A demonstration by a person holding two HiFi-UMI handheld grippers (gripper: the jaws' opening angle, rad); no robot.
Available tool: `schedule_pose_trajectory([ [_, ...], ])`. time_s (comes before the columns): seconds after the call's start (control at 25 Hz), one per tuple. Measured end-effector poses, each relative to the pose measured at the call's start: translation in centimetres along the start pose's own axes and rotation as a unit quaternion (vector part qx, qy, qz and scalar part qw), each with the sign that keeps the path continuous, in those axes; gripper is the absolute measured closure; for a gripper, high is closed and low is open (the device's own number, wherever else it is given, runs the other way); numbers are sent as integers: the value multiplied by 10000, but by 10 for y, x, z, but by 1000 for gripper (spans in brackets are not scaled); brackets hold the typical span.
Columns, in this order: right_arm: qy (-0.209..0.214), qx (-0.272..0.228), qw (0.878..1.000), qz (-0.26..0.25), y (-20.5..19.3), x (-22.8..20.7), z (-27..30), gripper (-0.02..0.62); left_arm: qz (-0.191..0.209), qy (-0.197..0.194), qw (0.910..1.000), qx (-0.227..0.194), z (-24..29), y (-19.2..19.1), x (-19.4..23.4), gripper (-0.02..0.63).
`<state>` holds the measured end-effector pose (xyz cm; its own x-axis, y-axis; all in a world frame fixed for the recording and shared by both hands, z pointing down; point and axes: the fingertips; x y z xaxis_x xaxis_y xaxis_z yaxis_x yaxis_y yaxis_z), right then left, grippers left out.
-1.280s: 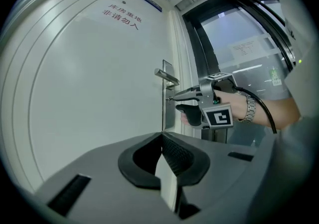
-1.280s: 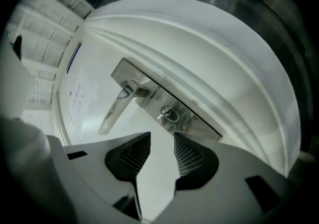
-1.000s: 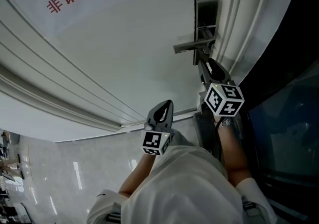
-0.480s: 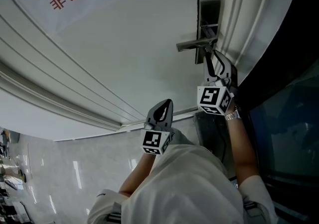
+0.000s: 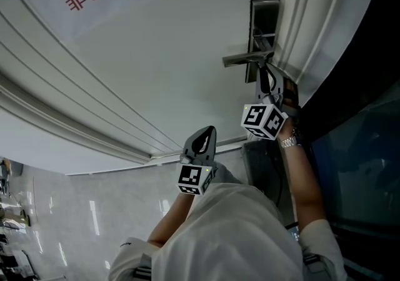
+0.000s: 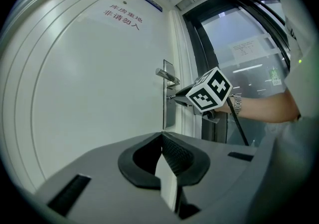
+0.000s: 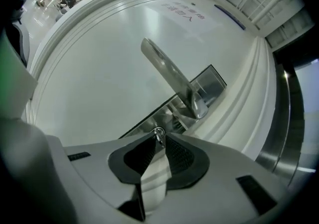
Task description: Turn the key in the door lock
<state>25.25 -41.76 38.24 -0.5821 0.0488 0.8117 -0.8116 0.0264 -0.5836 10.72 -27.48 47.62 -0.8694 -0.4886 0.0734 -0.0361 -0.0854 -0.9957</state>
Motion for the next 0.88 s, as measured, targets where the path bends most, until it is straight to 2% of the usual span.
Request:
schedule_pose_trajectory([
  [0.32, 37, 72, 9999, 81, 0, 0, 2, 546, -7, -43, 10000, -31, 4, 2, -5, 597],
  [0.88, 207, 139, 9976, 649, 0, -2, 1, 546, -3, -28, 10000, -10, 1, -1, -4, 597],
])
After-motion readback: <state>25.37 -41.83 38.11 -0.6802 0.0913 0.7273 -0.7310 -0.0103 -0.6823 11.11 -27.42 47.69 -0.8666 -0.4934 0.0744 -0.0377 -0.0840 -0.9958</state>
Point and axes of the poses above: the fingertips, and each gripper's own axes: z forward along the fingers, x to its left, y out of its top, and after that the axes turned 2 degrees about -z, right-handed
